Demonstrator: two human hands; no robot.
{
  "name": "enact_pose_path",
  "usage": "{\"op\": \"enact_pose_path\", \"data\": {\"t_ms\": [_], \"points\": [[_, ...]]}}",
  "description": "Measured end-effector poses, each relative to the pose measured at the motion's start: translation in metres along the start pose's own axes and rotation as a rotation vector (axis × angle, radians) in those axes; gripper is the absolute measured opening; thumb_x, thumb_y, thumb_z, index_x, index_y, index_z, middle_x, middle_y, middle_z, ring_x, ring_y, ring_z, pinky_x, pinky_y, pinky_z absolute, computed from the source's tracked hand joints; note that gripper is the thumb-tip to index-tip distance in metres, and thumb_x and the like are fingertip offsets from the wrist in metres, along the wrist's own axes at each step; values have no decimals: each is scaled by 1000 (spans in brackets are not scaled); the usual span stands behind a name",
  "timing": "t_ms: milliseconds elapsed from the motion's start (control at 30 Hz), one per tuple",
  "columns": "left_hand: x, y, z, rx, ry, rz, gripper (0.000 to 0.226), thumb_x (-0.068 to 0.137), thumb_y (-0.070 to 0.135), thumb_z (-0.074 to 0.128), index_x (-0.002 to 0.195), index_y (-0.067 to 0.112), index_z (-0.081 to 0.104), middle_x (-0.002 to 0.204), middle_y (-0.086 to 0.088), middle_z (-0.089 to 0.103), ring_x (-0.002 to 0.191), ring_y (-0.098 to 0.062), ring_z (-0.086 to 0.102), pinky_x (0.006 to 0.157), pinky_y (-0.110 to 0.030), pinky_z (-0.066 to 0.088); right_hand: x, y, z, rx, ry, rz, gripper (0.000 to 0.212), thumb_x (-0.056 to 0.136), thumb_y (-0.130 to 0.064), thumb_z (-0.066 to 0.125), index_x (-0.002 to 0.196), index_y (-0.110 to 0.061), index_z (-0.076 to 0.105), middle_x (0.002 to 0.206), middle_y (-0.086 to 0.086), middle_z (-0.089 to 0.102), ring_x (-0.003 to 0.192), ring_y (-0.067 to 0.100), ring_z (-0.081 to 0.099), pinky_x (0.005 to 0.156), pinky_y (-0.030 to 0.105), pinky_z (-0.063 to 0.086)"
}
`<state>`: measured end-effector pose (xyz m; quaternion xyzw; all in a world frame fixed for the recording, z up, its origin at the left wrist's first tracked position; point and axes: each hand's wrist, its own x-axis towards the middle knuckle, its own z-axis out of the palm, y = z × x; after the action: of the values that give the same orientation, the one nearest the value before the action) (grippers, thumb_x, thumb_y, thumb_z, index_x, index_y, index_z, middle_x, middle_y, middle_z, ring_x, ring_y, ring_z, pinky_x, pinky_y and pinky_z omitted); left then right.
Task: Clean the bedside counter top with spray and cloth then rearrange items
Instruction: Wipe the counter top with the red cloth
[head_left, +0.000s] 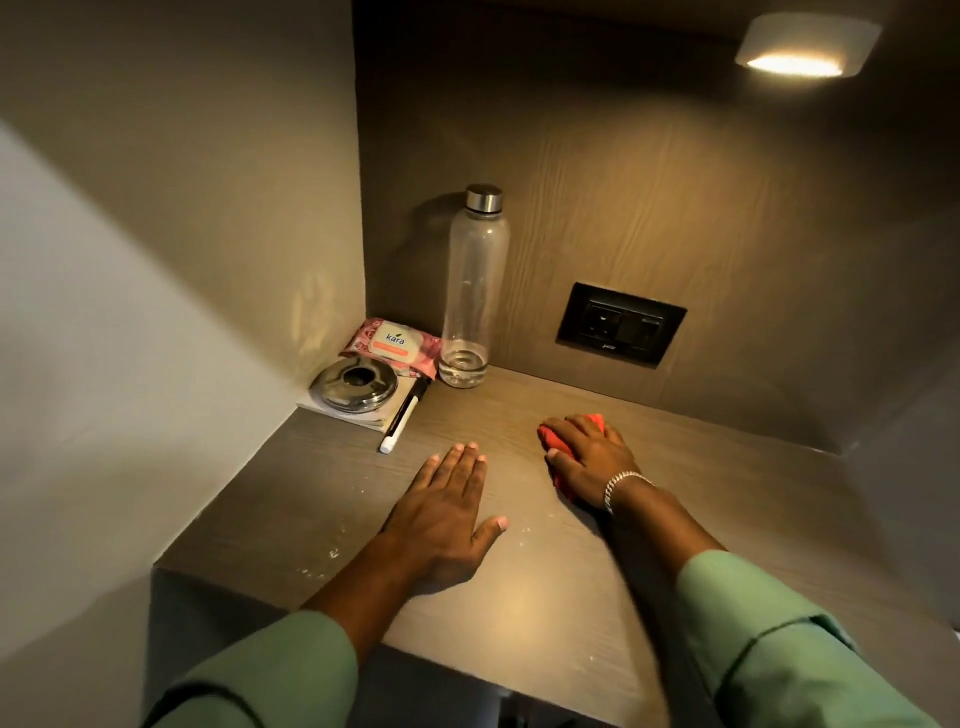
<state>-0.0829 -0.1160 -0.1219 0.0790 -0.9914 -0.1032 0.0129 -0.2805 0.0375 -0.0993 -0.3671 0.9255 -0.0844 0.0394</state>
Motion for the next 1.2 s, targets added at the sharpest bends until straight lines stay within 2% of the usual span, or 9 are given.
{"op": "enact_pose_path", "data": {"t_ms": [200, 333, 433, 533, 700, 833, 933, 1033, 1200], "points": [[-37, -57, -40, -106, 54, 55, 68, 94, 54, 17, 152, 23, -1, 162, 4, -6, 147, -8, -11, 119, -32, -8, -63, -26, 22, 5, 39, -258, 56, 92, -55, 32, 144, -37, 40, 149, 0, 44, 139, 22, 35, 117, 38, 16], [-84, -133, -43, 2, 21, -86, 69, 93, 50, 15, 152, 18, -1, 162, -2, -3, 148, -13, -8, 121, -36, -2, -61, -50, 19, 12, 33, -17, 51, 96, -44, 45, 145, -37, 38, 152, 1, 40, 141, 25, 32, 120, 41, 15], [-96, -163, -36, 53, -6, -121, 73, 91, 50, 18, 152, 13, -1, 162, -6, -4, 149, -18, -8, 119, -34, -6, -68, -91, 27, 51, 17, -51, 52, 93, -51, 41, 144, -43, 33, 152, -1, 38, 137, 32, 33, 116, 46, 25], [-92, -168, -31, 85, 19, -82, 74, 92, 50, 18, 151, 12, -2, 162, -7, -5, 149, -20, -7, 118, -34, -8, -89, -111, 45, 60, -22, -175, 54, 89, -60, 32, 142, -50, 25, 153, -6, 35, 139, 31, 29, 113, 50, 26], [-92, -170, -31, 108, 23, -32, 71, 96, 47, 21, 151, 11, -5, 162, -9, -7, 149, -23, -9, 119, -37, -8, -64, -160, 43, 128, -13, -64, 52, 92, -55, 37, 143, -45, 31, 152, -3, 37, 139, 35, 28, 114, 51, 25], [-94, -170, -32, 114, 38, -9, 68, 96, 41, 25, 151, 12, -3, 162, -8, -4, 149, -22, -6, 119, -37, -7, -57, -224, 48, 139, -76, -187, 49, 96, -55, 32, 144, -45, 27, 156, -3, 31, 144, 36, 21, 117, 56, 19], [-96, -171, -34, 73, 36, -2, 66, 95, 39, 24, 152, 13, 0, 162, -7, -2, 149, -21, -4, 120, -36, -6, -96, -207, 53, 98, -46, -321, 51, 95, -61, 26, 144, -48, 23, 157, -4, 31, 144, 31, 22, 117, 48, 18], [-93, -169, -37, -4, 32, -16, 63, 95, 38, 19, 152, 13, 3, 162, -5, 0, 149, -18, -3, 120, -36, -5, -110, -182, 46, 97, 3, -215, 49, 96, -54, 31, 144, -45, 30, 155, -2, 35, 141, 30, 29, 117, 42, 19], [-84, -170, -41, -73, -10, -52, 54, 101, 29, 22, 152, 15, 7, 162, -2, 2, 149, -15, -2, 120, -35, -3, -101, -246, 51, 88, 27, -33, 43, 96, -54, 31, 137, -47, 40, 150, 2, 39, 136, 39, 33, 113, 54, 24]]}}
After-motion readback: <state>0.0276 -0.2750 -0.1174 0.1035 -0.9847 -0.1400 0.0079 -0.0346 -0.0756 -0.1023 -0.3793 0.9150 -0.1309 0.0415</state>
